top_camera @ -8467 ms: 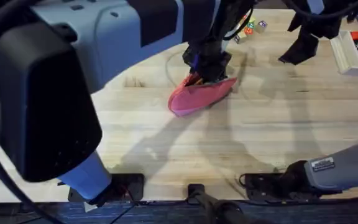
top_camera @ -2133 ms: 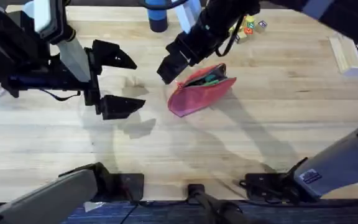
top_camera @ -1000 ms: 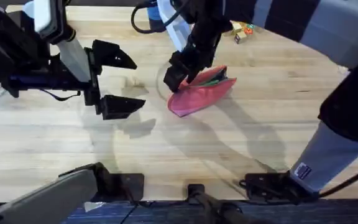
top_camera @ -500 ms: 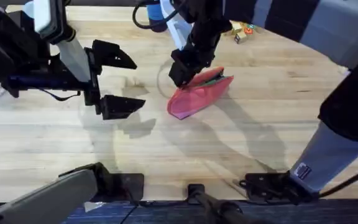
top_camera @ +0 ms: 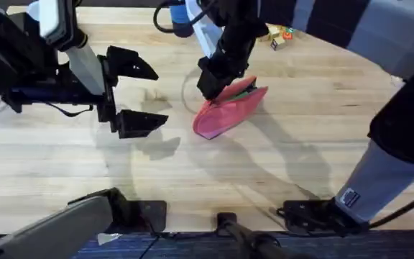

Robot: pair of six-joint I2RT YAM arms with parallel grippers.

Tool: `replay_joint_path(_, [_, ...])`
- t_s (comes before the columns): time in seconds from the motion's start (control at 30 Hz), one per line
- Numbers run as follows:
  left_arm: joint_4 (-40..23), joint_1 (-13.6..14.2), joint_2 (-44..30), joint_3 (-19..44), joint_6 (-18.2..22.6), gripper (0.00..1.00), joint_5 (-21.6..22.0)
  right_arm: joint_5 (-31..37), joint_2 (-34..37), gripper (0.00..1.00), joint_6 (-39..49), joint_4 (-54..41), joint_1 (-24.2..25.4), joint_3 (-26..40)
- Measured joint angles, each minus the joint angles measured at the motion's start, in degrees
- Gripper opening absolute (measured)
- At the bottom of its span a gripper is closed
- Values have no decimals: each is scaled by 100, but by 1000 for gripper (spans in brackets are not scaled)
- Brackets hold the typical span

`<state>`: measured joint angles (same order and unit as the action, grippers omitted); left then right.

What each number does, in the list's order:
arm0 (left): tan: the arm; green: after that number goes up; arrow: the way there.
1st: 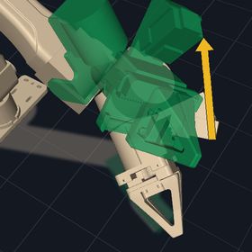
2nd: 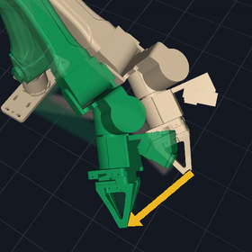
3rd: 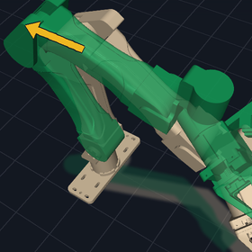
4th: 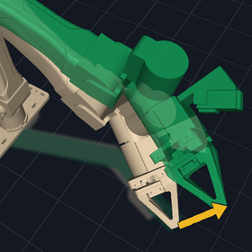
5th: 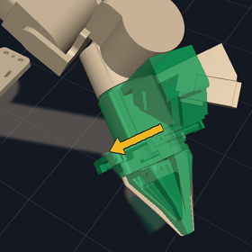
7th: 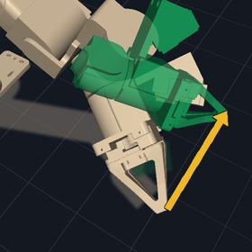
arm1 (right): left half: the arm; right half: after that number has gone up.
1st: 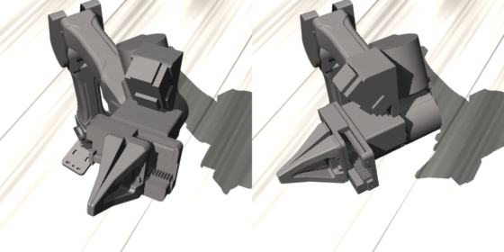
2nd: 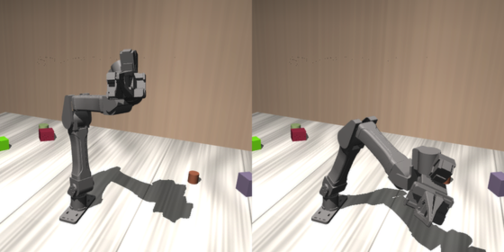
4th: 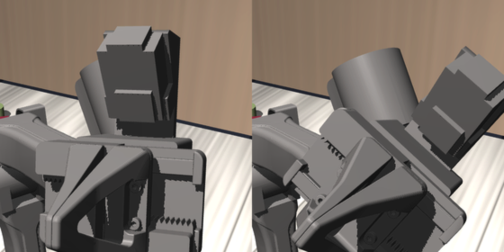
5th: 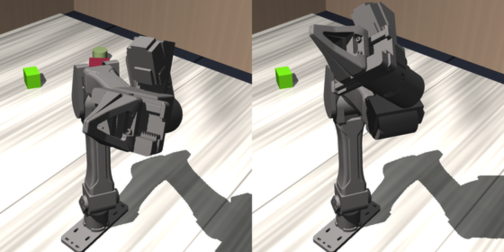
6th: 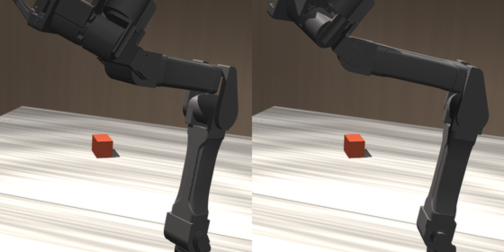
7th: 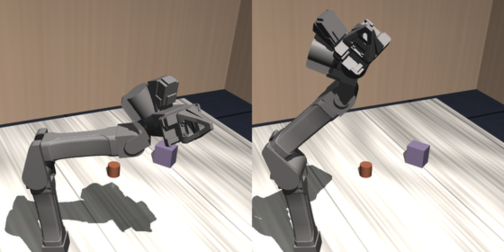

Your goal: Unzip the bag, pick up the pens from the table one at a time and place them inside, then zip the bag closed.

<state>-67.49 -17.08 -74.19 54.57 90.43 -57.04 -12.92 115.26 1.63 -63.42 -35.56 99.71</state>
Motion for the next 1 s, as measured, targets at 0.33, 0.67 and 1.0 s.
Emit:
replay_joint_path(0.33, [1,0,0,0,0,993,0,-194,-4,30,-17,-128,128,598])
replay_joint_path(0.67, [1,0,0,0,0,993,0,-240,-4,30,-17,-166,203,611])
replay_joint_path(1.0, [1,0,0,0,0,993,-28,-647,-4,30,-86,-42,652,611])
